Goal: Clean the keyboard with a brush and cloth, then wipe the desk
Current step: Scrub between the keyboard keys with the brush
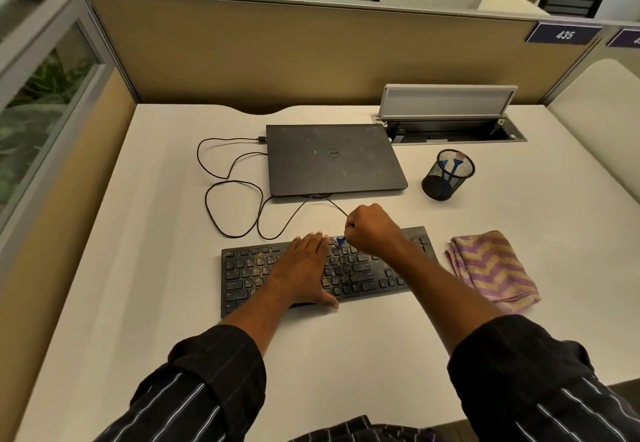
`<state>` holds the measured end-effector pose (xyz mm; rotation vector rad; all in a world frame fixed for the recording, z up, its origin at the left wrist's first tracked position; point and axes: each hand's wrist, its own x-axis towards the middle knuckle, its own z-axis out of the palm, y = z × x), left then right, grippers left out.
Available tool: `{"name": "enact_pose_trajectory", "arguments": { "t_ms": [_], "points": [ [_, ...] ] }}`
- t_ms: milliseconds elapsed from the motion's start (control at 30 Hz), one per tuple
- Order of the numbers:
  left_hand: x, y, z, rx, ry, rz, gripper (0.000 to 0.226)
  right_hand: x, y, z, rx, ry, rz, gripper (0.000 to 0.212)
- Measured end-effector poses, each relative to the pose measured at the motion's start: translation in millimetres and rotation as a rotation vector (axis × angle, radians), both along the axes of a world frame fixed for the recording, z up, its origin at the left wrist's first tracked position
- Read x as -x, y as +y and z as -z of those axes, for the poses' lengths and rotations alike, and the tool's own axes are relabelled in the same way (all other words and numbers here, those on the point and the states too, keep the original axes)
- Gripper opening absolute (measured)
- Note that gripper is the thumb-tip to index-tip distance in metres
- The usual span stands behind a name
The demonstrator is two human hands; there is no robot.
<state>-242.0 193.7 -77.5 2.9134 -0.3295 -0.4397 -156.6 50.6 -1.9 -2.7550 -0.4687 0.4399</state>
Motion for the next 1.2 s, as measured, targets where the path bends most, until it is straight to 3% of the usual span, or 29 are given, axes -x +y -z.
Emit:
{"name": "enact_pose_trajectory", "arguments": {
  "t_ms": [567,1200],
  "points": [
    [3,7,1,-0.011,-0.009,0.0,0.14,-9,-6,-8,-0.025,-0.039,0.0,0.019],
    [2,7,2,-0.013,0.001,-0.003,0.139,-7,-3,-13,0.111,-0.053,-0.082,0.015]
  ]
}}
